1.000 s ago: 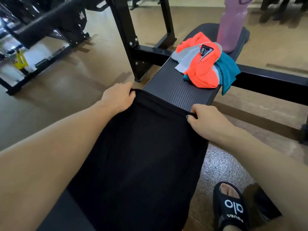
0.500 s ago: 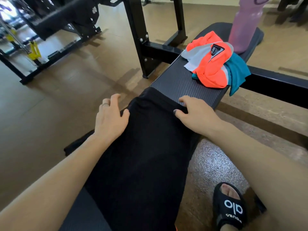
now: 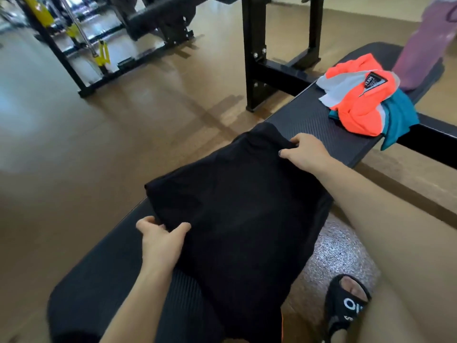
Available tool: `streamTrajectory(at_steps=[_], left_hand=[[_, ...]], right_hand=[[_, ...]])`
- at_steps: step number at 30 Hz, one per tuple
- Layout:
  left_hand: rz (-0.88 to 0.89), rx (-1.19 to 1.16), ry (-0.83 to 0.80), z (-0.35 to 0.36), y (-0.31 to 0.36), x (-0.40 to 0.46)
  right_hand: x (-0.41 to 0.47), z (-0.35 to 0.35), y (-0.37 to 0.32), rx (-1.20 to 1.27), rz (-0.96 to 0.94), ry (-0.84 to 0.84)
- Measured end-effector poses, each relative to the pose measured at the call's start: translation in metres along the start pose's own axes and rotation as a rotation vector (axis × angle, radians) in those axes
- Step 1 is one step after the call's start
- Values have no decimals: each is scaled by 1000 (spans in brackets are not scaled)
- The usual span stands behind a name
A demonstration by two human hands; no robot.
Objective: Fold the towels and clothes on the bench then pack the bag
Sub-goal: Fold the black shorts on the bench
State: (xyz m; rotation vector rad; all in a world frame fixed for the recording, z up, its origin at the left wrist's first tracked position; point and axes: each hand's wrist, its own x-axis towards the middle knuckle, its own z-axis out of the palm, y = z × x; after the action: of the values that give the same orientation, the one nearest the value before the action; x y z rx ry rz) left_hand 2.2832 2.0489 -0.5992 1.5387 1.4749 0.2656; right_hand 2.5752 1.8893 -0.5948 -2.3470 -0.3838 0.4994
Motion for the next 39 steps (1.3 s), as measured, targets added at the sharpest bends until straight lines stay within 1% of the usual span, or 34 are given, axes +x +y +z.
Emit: streamTrajectory(at_steps=[3, 7, 8, 11, 13, 16, 19, 20, 23, 27, 29, 32, 34, 35, 37, 39], left_hand=[[-78, -165, -87, 1, 2, 0], [-191, -430, -309, 3, 6, -7], [-200, -484, -341, 2, 7, -8], [-198, -550, -371, -7, 12, -8], [-199, -553, -386, -16, 17, -9], [-180, -526, -376, -31, 23, -8], [-158, -485, -324, -49, 37, -2], [-150, -476, -299, -56, 46, 1], [-119, -455, -233, -81, 78, 10], [10, -431, -167, -121, 129, 22], [99, -463, -148, -142, 153, 20], [271, -506, -118, -166, 171, 14], [366, -528, -107, -176, 165, 4], [372, -523, -114, -177, 155, 0], [337, -494, -128, -167, 122, -9], [310, -463, -134, -150, 74, -16]], right_hand=[[-4, 0, 0, 38, 18, -12], [-14, -2, 0, 184, 64, -27], [-16, -3, 1, 211, 73, -29], [-24, -8, 1, 244, 79, -9], [-26, -10, 1, 277, 56, 8], [-35, -14, -6, 375, 2, 14], [-42, -20, -19, 501, 8, 6], [-43, -23, -25, 515, 7, -7], [-38, -39, -58, 447, -33, -41], [-31, -64, -124, 500, -52, -95], [-29, -74, -154, 546, -114, -105], [-39, -86, -184, 653, -182, -43], [-44, -87, -178, 695, -189, -67], [-47, -84, -167, 679, -201, -88], [-54, -70, -138, 624, -210, -131], [-64, -46, -96, 532, -187, -166]])
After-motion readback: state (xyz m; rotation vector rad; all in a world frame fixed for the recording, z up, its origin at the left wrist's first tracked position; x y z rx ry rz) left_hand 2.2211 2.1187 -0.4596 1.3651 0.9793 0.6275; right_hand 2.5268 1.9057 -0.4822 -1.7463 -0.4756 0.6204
